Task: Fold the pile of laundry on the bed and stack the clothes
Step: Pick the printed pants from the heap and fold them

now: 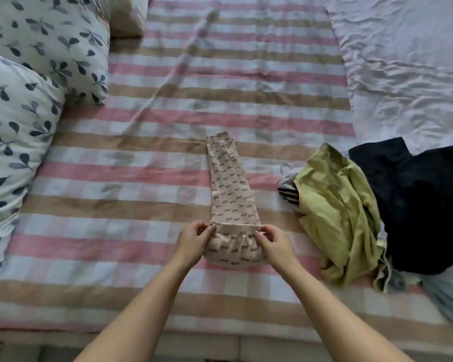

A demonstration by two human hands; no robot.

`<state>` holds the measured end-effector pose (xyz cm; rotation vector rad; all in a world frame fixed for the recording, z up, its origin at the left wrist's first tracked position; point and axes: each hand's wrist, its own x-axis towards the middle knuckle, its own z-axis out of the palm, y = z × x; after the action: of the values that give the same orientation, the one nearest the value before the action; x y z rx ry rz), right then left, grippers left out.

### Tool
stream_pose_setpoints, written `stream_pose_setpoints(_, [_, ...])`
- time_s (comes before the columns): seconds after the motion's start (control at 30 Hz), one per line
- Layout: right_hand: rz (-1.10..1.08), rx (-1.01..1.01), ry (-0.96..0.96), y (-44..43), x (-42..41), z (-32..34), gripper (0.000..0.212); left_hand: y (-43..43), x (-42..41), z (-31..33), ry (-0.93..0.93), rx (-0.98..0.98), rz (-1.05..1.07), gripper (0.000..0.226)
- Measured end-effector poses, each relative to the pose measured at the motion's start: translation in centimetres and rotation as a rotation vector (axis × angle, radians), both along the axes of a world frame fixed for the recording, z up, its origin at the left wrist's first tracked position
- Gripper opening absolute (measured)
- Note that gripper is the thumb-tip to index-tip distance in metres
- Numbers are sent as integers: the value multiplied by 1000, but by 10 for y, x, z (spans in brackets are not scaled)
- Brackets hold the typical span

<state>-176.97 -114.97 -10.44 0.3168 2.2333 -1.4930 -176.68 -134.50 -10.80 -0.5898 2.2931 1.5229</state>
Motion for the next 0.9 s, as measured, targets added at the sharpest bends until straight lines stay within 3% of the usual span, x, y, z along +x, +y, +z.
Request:
stream_pose_setpoints(0.13, [-15, -57, -95, 10, 53, -49, 27, 1, 57, -44, -40, 185, 22, 12])
stream_pose_setpoints(0.23, [60, 41, -120, 22, 97, -73, 25, 2, 106, -69, -173, 280, -39, 20])
stream_pose_setpoints(0.4, [235, 294, -100, 28, 150, -104, 28, 2, 156, -105, -227, 143, -215, 19])
stream_pose_setpoints(0.47, [242, 304, -123, 28, 156, -112, 36, 5, 162, -111, -268, 145, -225, 30])
stream_pose_setpoints(0.57, [92, 266, -95, 26, 151, -113, 48, 14, 158, -115, -216, 104, 25, 41])
stream_pose_setpoints(0.7, [-236, 226, -162, 10, 142, -115, 32, 33, 146, -120, -194, 93, 374, 26])
stream_pose_setpoints(0.8, [-311, 168, -281, -5, 141, -119, 39, 41, 139, -123, -227, 98, 343, 30])
stream_pose_setpoints(0.9, [-360, 124, -297, -13, 151, -121, 31, 39, 146, -121, -235, 107, 294, 20])
